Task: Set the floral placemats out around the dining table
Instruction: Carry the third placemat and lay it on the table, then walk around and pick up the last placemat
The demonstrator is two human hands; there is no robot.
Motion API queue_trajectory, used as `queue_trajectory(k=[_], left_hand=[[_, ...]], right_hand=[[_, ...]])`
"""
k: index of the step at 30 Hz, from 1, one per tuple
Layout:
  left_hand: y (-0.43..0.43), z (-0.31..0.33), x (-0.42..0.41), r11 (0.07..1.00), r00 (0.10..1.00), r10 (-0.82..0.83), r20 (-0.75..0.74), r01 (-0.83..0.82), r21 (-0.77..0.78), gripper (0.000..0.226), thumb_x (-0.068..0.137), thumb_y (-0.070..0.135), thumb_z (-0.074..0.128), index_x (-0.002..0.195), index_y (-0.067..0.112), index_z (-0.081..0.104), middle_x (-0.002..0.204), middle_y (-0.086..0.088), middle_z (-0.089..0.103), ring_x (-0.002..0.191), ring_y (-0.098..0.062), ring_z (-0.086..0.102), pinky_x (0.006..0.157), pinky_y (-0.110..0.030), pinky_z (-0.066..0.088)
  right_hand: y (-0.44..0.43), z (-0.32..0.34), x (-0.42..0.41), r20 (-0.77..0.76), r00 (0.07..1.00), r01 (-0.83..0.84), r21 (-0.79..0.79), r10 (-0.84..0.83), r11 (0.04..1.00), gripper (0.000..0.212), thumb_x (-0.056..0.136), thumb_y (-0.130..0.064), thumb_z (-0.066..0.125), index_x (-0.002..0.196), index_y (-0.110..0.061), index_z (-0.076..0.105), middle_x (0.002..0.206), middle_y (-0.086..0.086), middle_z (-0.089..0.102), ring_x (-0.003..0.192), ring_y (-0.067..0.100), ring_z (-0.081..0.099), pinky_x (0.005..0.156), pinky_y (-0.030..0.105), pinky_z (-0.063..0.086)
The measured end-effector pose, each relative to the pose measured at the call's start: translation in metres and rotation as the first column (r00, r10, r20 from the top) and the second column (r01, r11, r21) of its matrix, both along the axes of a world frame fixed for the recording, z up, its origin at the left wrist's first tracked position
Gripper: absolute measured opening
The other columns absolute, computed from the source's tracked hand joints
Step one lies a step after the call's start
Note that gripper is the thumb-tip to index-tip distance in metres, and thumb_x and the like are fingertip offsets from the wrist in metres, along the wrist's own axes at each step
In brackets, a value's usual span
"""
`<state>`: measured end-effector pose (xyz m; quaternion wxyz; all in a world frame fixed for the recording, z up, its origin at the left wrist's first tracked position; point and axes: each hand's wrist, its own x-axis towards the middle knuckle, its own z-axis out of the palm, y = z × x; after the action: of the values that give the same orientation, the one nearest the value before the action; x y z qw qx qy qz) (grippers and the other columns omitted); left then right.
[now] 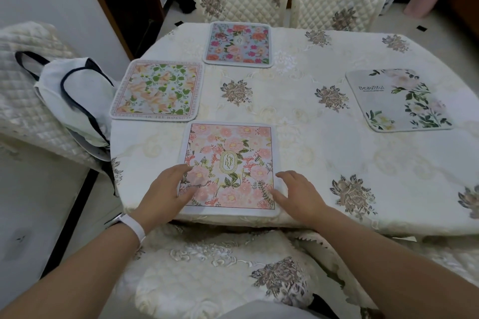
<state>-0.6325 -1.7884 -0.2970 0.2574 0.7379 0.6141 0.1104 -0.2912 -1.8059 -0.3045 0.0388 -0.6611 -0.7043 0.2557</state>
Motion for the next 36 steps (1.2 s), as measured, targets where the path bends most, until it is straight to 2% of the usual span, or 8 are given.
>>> queue_trajectory(k=[3,9,14,16,21,27,32,36], left_hand=[[0.003,0.017,0.017,0.997,0.998,-0.057,-0.005,0.057,0.043,0.067,0.085,0.061,0.041,0.135,0.018,0.053,0.141,-0.001,0.053,0.133,-0.02,0.043,0.108,-0.035,0.032],[0.009,0.045,0.053,0.968,0.979,-0.182,-0.091,0.195,0.158,0.066,0.085,0.061,0.041,0.135,0.02,0.056,0.143,0.0,0.052,0.132,-0.021,0.045,0.108,-0.039,0.035],[0.013,0.058,0.088,0.952,0.966,-0.217,-0.139,0.241,0.188,0.063,0.088,0.061,0.042,0.137,0.024,0.052,0.146,0.001,0.049,0.133,-0.02,0.044,0.109,-0.044,0.038],[0.012,0.064,0.106,0.947,0.963,-0.221,-0.156,0.25,0.202,0.062,0.088,0.061,0.041,0.137,0.025,0.052,0.146,0.001,0.049,0.135,-0.022,0.043,0.11,-0.046,0.037],[0.007,0.083,0.168,0.939,0.959,-0.19,-0.21,0.24,0.247,0.061,0.089,0.061,0.041,0.136,0.025,0.053,0.145,0.003,0.049,0.135,-0.022,0.043,0.109,-0.045,0.035],[-0.006,0.106,0.272,0.915,0.941,-0.183,-0.285,0.269,0.3,0.057,0.091,0.057,0.041,0.134,0.022,0.056,0.144,0.0,0.052,0.133,-0.026,0.046,0.106,-0.047,0.038],[-0.015,0.12,0.356,0.913,0.934,-0.153,-0.323,0.259,0.315,0.053,0.094,0.053,0.038,0.135,0.023,0.055,0.146,-0.001,0.051,0.136,-0.027,0.045,0.108,-0.048,0.038],[-0.027,0.128,0.404,0.915,0.932,-0.151,-0.331,0.258,0.31,0.055,0.094,0.055,0.037,0.136,0.024,0.054,0.147,0.0,0.05,0.137,-0.026,0.043,0.109,-0.047,0.035]], right_hand=[[0.004,0.015,0.003,0.006,0.999,-0.032,0.071,0.032,0.997,0.054,0.096,-0.046,0.05,0.14,-0.016,0.048,0.138,0.003,0.052,0.126,0.022,0.047,0.103,0.037,0.039],[-0.004,0.049,0.021,0.089,0.992,-0.107,0.214,0.089,0.971,0.068,0.086,-0.058,0.031,0.133,-0.016,0.057,0.129,0.004,0.06,0.116,0.026,0.054,0.094,0.04,0.044],[-0.007,0.071,0.058,0.174,0.981,-0.124,0.218,0.086,0.968,0.055,0.095,-0.052,0.045,0.14,-0.021,0.05,0.142,0.0,0.05,0.13,0.022,0.043,0.105,0.038,0.037],[-0.009,0.08,0.076,0.181,0.98,-0.125,0.207,0.088,0.97,0.056,0.095,-0.053,0.045,0.142,-0.022,0.047,0.146,0.0,0.046,0.134,0.021,0.04,0.109,0.038,0.034],[-0.006,0.102,0.129,0.17,0.984,-0.085,0.237,0.045,0.968,0.074,0.084,-0.064,0.025,0.139,-0.022,0.051,0.145,0.002,0.049,0.134,0.024,0.042,0.107,0.041,0.037],[-0.011,0.127,0.22,0.161,0.982,-0.14,0.272,0.098,0.952,0.075,0.084,-0.063,0.023,0.141,-0.022,0.049,0.147,0.004,0.047,0.135,0.026,0.04,0.107,0.043,0.036],[-0.013,0.138,0.302,0.16,0.97,-0.223,0.274,0.184,0.936,0.067,0.088,-0.059,0.028,0.137,-0.02,0.053,0.143,0.007,0.052,0.132,0.03,0.045,0.104,0.046,0.038],[-0.014,0.151,0.348,0.179,0.964,-0.242,0.265,0.199,0.933,0.074,0.086,-0.062,0.019,0.141,-0.023,0.047,0.149,0.004,0.045,0.138,0.026,0.037,0.109,0.044,0.031]])
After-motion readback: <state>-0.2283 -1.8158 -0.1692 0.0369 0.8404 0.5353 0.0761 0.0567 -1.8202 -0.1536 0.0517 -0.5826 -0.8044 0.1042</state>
